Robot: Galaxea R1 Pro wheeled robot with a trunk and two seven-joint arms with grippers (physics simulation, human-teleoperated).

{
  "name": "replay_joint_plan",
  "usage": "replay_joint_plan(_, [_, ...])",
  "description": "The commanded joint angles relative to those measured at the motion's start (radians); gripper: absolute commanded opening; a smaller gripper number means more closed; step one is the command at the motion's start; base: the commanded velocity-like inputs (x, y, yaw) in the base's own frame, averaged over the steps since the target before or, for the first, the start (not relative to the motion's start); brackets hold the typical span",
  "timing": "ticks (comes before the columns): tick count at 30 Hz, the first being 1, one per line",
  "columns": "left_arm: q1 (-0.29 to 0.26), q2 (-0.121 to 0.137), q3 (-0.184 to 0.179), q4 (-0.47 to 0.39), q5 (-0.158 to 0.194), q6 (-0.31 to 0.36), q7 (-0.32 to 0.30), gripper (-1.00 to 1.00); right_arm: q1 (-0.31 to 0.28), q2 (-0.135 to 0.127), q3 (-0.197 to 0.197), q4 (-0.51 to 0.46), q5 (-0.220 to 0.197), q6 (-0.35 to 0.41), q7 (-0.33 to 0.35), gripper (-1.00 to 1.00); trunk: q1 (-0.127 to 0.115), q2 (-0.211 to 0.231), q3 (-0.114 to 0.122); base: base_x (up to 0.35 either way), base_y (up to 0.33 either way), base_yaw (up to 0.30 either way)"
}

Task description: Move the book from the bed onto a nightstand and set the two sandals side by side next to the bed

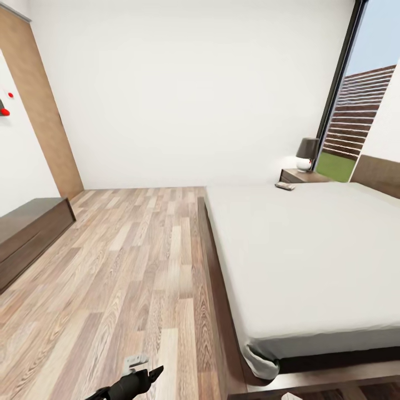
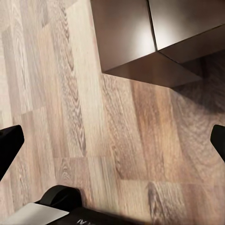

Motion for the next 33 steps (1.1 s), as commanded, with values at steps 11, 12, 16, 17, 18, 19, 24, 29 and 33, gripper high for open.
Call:
replay_joint_plan(11, [-0.001,0.000,0.000,0.001,0.000,-0.004,-0.003,1.00,-0.001,0.000,-0.009,0.001,0.011,0.003,0.003,1.00,-0.042,0.077,0.034,0.000,0.000,0.164])
replay_joint_plan(12, [-0.001,0.000,0.000,0.001,0.000,-0.004,-0.003,1.00,-0.001,0.000,-0.009,0.001,0.011,0.003,0.003,1.00,-0.046,0.084,0.037,0.000,0.000,0.272])
replay_joint_plan(16, [-0.001,0.000,0.000,0.001,0.000,-0.004,-0.003,1.00,-0.001,0.000,-0.009,0.001,0.011,0.003,0.003,1.00,-0.062,0.112,0.049,0.000,0.000,0.177])
replay_joint_plan(17, [-0.001,0.000,0.000,0.001,0.000,-0.004,-0.003,1.00,-0.001,0.000,-0.009,0.001,0.011,0.003,0.003,1.00,-0.065,0.119,0.052,0.000,0.000,0.054])
replay_joint_plan(18, [-0.001,0.000,0.000,0.001,0.000,-0.004,-0.003,1.00,-0.001,0.000,-0.009,0.001,0.011,0.003,0.003,1.00,-0.069,0.126,0.056,0.000,0.000,0.044])
replay_joint_plan(19, [-0.001,0.000,0.000,0.001,0.000,-0.004,-0.003,1.00,-0.001,0.000,-0.009,0.001,0.011,0.003,0.003,1.00,-0.073,0.133,0.059,0.000,0.000,0.022])
replay_joint_plan(24, [-0.001,0.000,0.000,0.001,0.000,-0.004,-0.003,1.00,-0.001,0.000,-0.009,0.001,0.011,0.003,0.003,1.00,-0.092,0.168,0.074,0.000,0.000,0.008])
replay_joint_plan(29, [-0.001,0.001,0.000,0.001,0.000,-0.004,-0.004,1.00,-0.001,0.000,-0.009,0.001,0.011,0.003,0.003,1.00,-0.100,0.182,0.081,0.000,0.000,0.000])
replay_joint_plan(33, [-0.001,0.002,0.000,0.001,0.000,-0.004,-0.005,1.00,-0.001,0.000,-0.009,0.001,0.011,0.003,0.004,1.00,-0.100,0.182,0.081,0.000,0.000,0.000])
